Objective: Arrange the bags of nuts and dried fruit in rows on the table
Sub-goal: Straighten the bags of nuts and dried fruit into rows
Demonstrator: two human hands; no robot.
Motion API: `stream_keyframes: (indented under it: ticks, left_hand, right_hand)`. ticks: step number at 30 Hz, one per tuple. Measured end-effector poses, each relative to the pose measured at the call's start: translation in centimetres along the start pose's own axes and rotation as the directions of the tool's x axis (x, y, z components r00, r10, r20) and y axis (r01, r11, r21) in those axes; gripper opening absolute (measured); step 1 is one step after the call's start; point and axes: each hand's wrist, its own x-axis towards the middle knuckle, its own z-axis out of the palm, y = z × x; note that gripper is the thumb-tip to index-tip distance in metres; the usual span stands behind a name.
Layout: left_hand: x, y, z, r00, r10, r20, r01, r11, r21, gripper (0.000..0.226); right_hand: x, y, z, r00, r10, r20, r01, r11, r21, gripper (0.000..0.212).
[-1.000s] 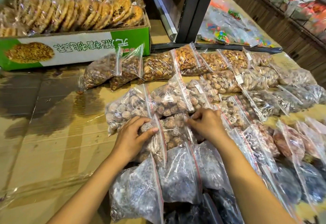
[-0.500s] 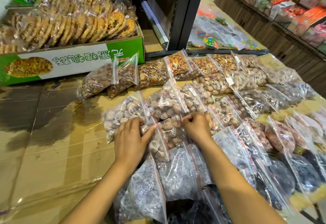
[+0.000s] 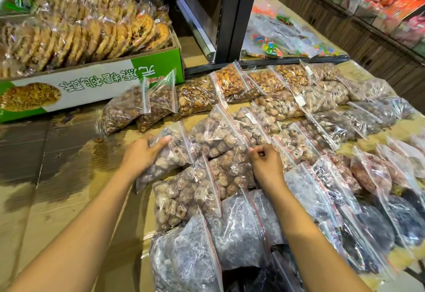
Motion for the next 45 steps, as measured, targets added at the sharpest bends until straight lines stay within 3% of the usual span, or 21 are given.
stream_keyframes:
  ticks: [3,12,17,22,24,27,30,35,38,41,45]
  left_hand:
    - [0.2,-0.3,0.5,0.995,0.04,-0.089,-0.059,0.973,-0.221,0.04]
    - [0.3,0.9,0.7,0.966,0.082,-0.247,-0.171,0.915,-0.365,0.043]
    - [-0.1,2.8,2.3,0.96,0.204,-0.193,-0.256,0.919,-0.3,0.036]
    - [0.6,0.0,2.1,0.981,0.177,-0.077,-0.188,0.966,-0.179,0.038]
    - [0.6,0.4,1.9,0.988,0.145,-0.045,-0.151,0.975,-0.164,0.047]
    - [0.2,1.0,1.9,0.999,0.01,-0.033,-0.016,0.979,-0.202,0.08]
    - [-2.2,1.7,1.5,0.993,-0.091,-0.08,0.064,0.956,-0.287,0.108]
    - [-12.0,3.5,2.1,0.985,0.067,-0.16,-0.11,0.952,-0.285,0.09]
    - [-18.1,2.8,3.6,0.979,0.199,-0.048,-0.205,0.955,-0.216,0.082]
    - [-21.7,1.3,4.9,0.971,0.231,0.06,-0.222,0.967,-0.122,0.085]
    - [-23.3,1.1,5.4,0.97,0.244,0.005,-0.244,0.969,-0.035,0.093]
  right_hand:
    - [0.3,0.7,0.1,1.0,0.002,0.007,-0.003,0.999,0.038,0.014]
    - [0.3,0.8,0.2,0.999,-0.036,0.011,0.036,0.999,0.011,0.012]
    - [0.5,0.9,0.4,1.0,-0.019,0.0,0.019,0.999,-0.025,0.01]
    - [0.7,0.9,0.7,1.0,0.009,-0.011,-0.009,0.997,-0.079,0.018]
    - [0.7,0.9,0.8,0.999,0.031,-0.013,-0.032,0.995,-0.098,0.015]
    - [0.3,0.4,0.4,0.998,0.05,0.025,-0.046,0.993,-0.111,0.004]
    - [-1.2,-1.2,-1.3,0.99,0.047,0.131,-0.039,0.997,-0.064,0.024]
    - [-5.5,0.6,-5.2,0.978,-0.166,0.127,0.204,0.888,-0.413,0.05]
    - [-8.5,3.8,-7.5,0.974,-0.192,0.12,0.226,0.815,-0.534,0.053]
    - [-10.7,6.5,-10.1,0.967,-0.244,0.07,0.233,0.745,-0.625,0.051]
    - [-11.5,9.5,-13.1,0.981,-0.193,-0.023,0.129,0.738,-0.663,0.047]
